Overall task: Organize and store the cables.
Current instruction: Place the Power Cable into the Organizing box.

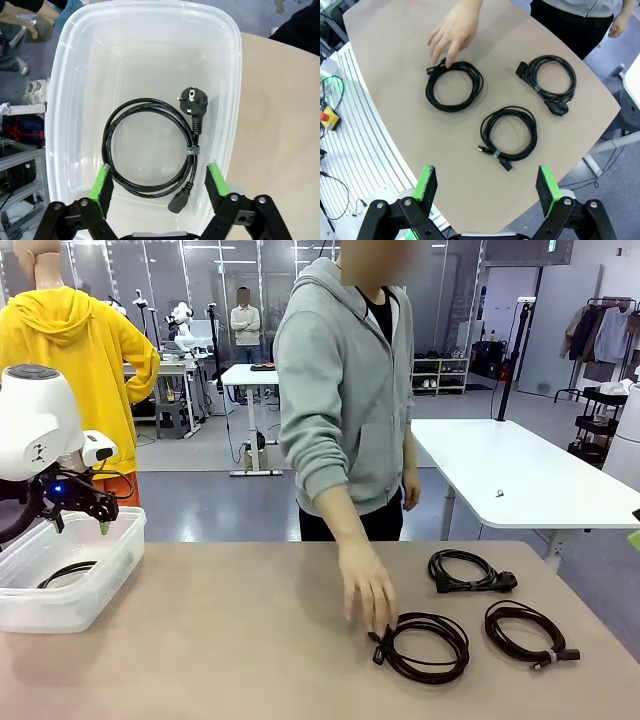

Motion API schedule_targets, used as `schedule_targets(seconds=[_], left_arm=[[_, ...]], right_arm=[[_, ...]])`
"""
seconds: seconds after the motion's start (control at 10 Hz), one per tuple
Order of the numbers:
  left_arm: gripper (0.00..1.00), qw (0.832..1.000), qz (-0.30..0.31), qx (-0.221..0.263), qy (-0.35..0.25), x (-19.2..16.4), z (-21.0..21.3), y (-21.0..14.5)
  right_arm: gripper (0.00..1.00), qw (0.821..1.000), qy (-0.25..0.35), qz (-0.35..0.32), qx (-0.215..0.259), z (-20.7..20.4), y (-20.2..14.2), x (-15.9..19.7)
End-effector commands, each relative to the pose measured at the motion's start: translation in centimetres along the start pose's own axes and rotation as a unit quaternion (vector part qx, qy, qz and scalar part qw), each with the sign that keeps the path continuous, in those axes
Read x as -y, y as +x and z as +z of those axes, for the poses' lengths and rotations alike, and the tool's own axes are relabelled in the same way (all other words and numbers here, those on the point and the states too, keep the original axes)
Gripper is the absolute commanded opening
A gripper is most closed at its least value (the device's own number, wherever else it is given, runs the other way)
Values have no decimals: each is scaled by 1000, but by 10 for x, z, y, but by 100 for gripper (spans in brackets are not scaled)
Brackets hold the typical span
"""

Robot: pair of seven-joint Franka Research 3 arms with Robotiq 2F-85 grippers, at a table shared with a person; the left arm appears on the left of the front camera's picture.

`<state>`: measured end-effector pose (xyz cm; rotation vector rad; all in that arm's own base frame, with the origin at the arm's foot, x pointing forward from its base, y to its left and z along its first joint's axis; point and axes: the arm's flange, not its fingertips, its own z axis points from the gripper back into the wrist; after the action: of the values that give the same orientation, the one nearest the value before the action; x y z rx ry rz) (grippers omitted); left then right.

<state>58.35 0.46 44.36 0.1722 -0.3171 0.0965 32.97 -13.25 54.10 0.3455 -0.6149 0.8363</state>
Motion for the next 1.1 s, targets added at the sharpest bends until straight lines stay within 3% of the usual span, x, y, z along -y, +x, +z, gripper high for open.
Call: schedule_targets(seconds=[0.0, 0.2, 0.3, 1.0], left_arm=[[100, 1000, 11, 10, -2, -1, 5, -5], [100, 999, 17, 2, -28, -4, 9, -8], [100, 1000, 4, 4, 0, -1, 5, 1], [100, 1000, 4, 4, 0, -1, 5, 1]], right_arm=[[100, 1000, 4, -9, 2, 1, 3, 0], [100, 1000, 4, -9, 2, 1, 3, 0], [100, 1000, 4, -9, 2, 1, 3, 0], [100, 1000, 4, -9, 2, 1, 3, 0]])
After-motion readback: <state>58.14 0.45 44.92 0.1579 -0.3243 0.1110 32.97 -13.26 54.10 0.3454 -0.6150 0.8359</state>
